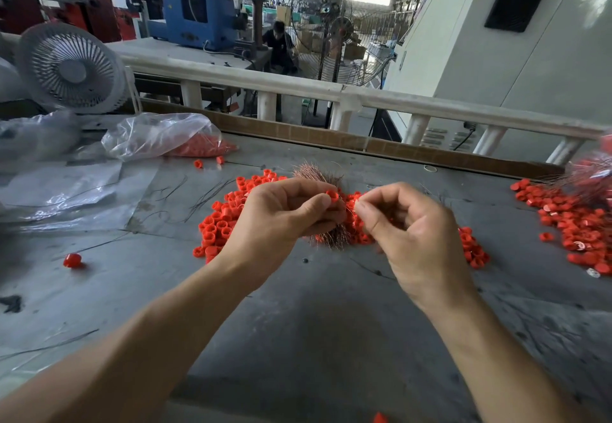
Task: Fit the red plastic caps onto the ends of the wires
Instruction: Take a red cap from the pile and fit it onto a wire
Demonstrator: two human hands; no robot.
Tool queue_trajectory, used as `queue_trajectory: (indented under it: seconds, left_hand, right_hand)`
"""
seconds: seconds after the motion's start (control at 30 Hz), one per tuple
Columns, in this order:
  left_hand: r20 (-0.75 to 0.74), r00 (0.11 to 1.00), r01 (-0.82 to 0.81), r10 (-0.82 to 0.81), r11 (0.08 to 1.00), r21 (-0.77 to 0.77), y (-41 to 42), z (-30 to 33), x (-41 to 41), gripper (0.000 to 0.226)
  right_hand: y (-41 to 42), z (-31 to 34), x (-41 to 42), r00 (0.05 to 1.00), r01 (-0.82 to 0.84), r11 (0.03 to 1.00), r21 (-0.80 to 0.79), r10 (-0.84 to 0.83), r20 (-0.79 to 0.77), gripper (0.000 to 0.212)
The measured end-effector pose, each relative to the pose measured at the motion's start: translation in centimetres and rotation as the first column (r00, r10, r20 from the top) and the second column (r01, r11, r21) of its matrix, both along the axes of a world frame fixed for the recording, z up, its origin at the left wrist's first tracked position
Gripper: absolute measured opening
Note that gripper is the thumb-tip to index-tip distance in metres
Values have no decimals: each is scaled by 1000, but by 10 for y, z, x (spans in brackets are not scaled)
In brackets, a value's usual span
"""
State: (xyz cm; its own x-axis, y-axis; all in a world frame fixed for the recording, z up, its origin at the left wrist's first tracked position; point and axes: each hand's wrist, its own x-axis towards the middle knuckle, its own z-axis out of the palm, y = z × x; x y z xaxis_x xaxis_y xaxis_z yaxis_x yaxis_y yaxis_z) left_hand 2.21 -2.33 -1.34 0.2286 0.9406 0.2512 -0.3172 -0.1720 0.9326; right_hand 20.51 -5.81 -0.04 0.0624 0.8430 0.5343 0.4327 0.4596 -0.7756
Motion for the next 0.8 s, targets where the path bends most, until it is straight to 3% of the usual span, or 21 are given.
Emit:
queue_trajectory:
  seconds: [0.1,0.43,0.8]
  left_hand:
    - [-87,996,12,-7,998,57,-3,0,3,16]
    - [-247,968,21,33,976,215,-7,-1,2,19]
    - [-321,940,-22,114,961,276,-6,-4,2,20]
  right_hand:
    - [-2,0,-2,1000,6,999,51,-5,-11,7]
    - [2,-3,-3,985,-8,988,152,-19,174,6]
    - [2,-3,-6,976,37,980,194,-78,202,4]
